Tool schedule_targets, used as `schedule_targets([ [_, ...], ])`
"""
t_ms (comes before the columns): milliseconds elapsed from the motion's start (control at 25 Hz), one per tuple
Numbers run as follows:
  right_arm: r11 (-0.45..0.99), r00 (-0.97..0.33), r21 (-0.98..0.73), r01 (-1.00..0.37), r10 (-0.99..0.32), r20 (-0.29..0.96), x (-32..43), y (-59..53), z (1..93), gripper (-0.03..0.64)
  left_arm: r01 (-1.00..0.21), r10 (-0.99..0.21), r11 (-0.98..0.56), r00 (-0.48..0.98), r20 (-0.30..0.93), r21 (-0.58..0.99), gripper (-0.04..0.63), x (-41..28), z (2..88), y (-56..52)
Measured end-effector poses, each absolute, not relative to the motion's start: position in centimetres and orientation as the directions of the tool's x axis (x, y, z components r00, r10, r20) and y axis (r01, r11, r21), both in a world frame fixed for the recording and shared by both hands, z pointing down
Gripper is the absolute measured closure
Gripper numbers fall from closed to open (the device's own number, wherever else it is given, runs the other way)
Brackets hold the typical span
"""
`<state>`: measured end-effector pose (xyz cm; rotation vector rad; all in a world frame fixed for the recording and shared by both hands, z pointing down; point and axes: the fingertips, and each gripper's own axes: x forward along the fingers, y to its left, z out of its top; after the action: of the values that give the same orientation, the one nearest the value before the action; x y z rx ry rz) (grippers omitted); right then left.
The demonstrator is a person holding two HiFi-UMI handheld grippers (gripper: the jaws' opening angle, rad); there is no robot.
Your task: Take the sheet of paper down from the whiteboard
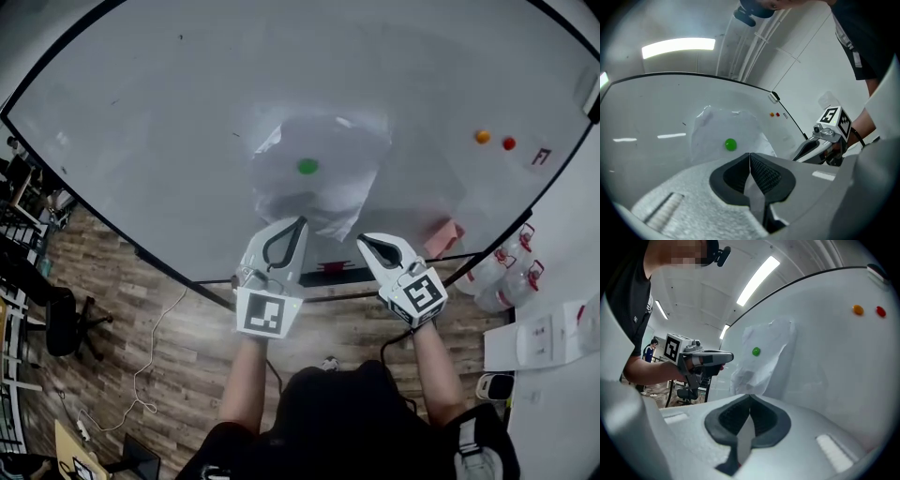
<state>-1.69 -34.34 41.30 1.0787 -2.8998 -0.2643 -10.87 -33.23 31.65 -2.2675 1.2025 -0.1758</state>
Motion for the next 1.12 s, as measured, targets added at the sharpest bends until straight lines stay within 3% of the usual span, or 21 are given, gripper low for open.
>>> schedule_targets([
  [280, 0.726, -0.74, 0.171, -0.666, -0.672, -0.033, -2.0, -35.2, 41.6, 0.612, -0.702, -0.795, -0.395, 0.585, -0.163, -0.592, 0.578, -10.9, 29.3, -35.4],
  [800, 0.742, -0.754, 0.139, -0.656, -0.651, -0.09, -1.2, -37.3, 40.0, 0.612, -0.677, -0.88, -0.233, 0.453, -0.146, -0.698, 0.431, -9.9, 28.5, -38.8],
  [1120, 0.764, -0.774, 0.128, -0.633, -0.628, -0.081, -0.8, -38.1, 40.5, 0.612, -0.666, -0.912, -0.159, 0.382, -0.15, -0.729, 0.431, -9.4, 28.2, -40.3],
])
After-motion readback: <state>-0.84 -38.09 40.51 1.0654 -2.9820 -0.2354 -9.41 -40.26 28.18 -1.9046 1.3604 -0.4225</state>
